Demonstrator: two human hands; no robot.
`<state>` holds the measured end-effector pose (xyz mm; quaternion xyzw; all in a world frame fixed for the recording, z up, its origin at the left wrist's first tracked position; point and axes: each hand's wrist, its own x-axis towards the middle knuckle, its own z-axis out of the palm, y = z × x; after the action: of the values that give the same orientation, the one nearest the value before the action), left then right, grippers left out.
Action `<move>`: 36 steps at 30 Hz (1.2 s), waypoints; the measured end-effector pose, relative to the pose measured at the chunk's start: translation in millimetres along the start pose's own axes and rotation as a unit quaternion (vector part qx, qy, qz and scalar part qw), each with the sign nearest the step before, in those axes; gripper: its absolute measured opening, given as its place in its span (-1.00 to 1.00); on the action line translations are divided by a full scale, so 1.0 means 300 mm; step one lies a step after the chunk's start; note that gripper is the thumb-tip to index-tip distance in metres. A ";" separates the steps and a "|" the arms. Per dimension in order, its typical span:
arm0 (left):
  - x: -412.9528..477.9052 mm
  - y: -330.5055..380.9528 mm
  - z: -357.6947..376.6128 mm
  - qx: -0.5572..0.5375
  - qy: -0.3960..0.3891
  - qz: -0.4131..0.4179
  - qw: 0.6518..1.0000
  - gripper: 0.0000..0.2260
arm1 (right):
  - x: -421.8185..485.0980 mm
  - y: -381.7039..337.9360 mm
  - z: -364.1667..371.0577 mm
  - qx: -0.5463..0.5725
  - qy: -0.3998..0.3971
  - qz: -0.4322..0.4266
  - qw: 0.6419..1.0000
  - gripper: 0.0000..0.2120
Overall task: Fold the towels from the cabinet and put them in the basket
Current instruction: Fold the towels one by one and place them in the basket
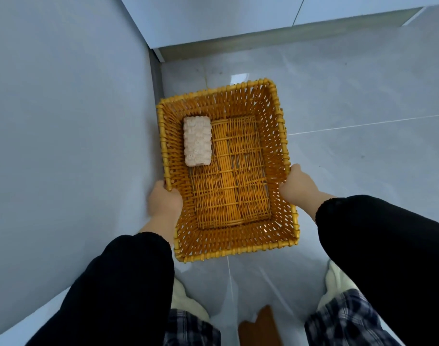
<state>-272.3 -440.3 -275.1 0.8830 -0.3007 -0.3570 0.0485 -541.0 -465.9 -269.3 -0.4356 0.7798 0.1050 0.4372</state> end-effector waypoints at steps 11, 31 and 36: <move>-0.457 0.364 -0.391 0.071 0.041 0.343 0.936 -0.64 | -0.461 -0.293 -0.425 0.050 0.076 -0.143 0.985 -0.56; -1.373 1.069 -1.742 0.192 0.305 0.578 0.732 -0.31 | -1.792 -0.827 -1.515 -0.077 0.416 -0.464 0.778 -0.52; -1.579 1.112 -1.936 0.225 0.387 0.569 0.690 -0.33 | -2.020 -0.838 -1.695 -0.060 0.485 -0.511 0.707 -0.53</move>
<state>-322.1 -519.0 540.0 0.5873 -0.7714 0.1908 0.1539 -503.0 -537.2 556.7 -0.7837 0.5346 -0.3137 -0.0411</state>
